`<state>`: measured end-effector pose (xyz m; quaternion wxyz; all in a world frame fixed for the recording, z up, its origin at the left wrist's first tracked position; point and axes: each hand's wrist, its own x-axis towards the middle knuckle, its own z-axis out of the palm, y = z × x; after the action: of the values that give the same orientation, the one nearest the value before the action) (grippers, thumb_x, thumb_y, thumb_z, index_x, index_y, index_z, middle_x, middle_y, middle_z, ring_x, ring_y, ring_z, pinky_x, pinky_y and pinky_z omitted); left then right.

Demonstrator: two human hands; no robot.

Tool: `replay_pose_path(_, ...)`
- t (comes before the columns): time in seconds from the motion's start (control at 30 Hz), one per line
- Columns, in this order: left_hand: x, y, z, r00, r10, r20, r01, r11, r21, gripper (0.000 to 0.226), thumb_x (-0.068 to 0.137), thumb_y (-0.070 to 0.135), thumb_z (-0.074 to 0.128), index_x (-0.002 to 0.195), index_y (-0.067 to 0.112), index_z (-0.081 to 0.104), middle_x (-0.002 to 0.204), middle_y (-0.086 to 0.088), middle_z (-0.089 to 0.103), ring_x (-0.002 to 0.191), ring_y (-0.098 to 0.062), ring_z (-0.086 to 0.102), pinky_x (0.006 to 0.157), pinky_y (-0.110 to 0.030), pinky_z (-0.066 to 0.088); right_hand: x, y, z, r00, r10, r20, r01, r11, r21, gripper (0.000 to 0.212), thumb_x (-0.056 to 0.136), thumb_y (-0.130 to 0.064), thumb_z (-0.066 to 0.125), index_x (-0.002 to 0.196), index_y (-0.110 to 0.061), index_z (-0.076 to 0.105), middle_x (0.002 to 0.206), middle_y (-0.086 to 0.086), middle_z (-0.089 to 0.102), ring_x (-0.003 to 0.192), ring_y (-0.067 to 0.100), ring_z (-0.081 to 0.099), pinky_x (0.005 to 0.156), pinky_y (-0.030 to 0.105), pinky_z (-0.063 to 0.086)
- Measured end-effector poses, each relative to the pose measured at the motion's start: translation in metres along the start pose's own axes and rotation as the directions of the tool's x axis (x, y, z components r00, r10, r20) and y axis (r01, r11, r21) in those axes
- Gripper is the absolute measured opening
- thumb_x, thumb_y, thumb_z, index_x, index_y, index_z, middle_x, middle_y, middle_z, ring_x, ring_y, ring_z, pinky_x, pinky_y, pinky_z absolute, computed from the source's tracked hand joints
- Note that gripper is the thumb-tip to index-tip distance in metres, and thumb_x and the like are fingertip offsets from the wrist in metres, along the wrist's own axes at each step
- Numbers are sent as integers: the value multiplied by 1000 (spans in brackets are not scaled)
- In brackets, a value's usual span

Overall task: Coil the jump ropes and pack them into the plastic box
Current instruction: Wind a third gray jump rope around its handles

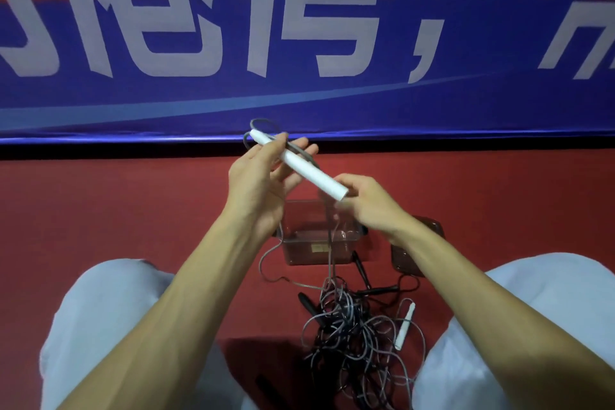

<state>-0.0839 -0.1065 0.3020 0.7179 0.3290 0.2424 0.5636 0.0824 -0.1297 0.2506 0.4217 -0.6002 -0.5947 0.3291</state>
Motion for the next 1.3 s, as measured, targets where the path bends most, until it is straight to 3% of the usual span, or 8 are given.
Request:
replay_pose_path(0.1, 0, 5, -1, 1000, -7, -29, 2, 987, -159, 6, 95, 4, 57, 99, 0, 57, 82, -15, 74, 82, -30, 74, 73, -36, 62, -1, 9, 9, 977, -29, 212, 69, 981, -184, 18, 85, 5, 62, 99, -5, 67, 100, 8, 71, 87, 17, 63, 84, 32, 49)
replay_pose_path(0.17, 0, 6, -3, 999, 1, -42, -10, 978, -208, 8, 95, 3, 57, 101, -1, 57, 84, -16, 74, 83, -31, 74, 74, -37, 62, -1, 16, 15, 979, -26, 204, 95, 936, -339, 12, 88, -14, 64, 92, -25, 66, 101, 1, 73, 93, 21, 66, 91, 37, 50)
replay_pose_path(0.23, 1, 5, -3, 999, 21, -46, -29, 983, -181, 13, 95, 4, 58, 107, -2, 57, 90, -18, 73, 86, -32, 73, 77, -38, 61, 1, 21, 18, 994, -34, 102, 69, 929, -364, 11, 86, -22, 63, 83, -32, 66, 90, -5, 73, 89, 20, 67, 86, 42, 52)
replay_pose_path(0.37, 5, 4, -5, 991, 126, -36, -123, 989, 80, 10, 98, 8, 55, 104, 1, 58, 95, -14, 70, 88, -26, 73, 81, -35, 59, 0, 18, 16, 997, -46, -69, 25, 957, -287, 23, 89, -2, 61, 83, -25, 65, 78, 10, 70, 71, 20, 65, 68, 40, 54)
replay_pose_path(0.73, 19, -24, -24, 981, 182, 60, -174, 714, 678, 13, 99, 15, 56, 91, 21, 65, 96, -4, 72, 93, -22, 71, 81, -41, 57, -2, -15, -4, 941, -127, -313, 178, 974, 140, 30, 94, 7, 47, 100, -21, 58, 75, 4, 67, 67, 23, 73, 60, 37, 60)
replay_pose_path(0.93, 13, -48, -22, 967, -24, 252, -197, 554, 809, 15, 97, 11, 58, 88, 21, 66, 79, 1, 68, 69, -7, 60, 61, -22, 45, -8, -48, -28, 877, -207, -434, 399, 817, 416, 18, 98, 3, 48, 108, -11, 55, 77, 6, 67, 70, 25, 73, 57, 33, 59)
replay_pose_path(1.1, 3, -55, -12, 918, -212, 334, -161, 570, 806, 9, 98, 11, 56, 92, 11, 63, 79, 4, 70, 55, -1, 56, 47, -16, 42, -12, -45, -39, 898, -63, -434, 367, 651, 665, 15, 99, 0, 48, 113, -4, 48, 84, 12, 66, 79, 31, 73, 62, 36, 59)
replay_pose_path(1.3, 5, -55, -7, 973, -88, 214, -97, 686, 721, 8, 96, 12, 60, 89, 8, 62, 80, -5, 74, 70, -15, 67, 59, -27, 49, -8, -39, -45, 903, 59, -427, 327, 551, 768, 10, 99, -1, 48, 108, -5, 46, 84, 14, 64, 77, 29, 73, 64, 36, 60)
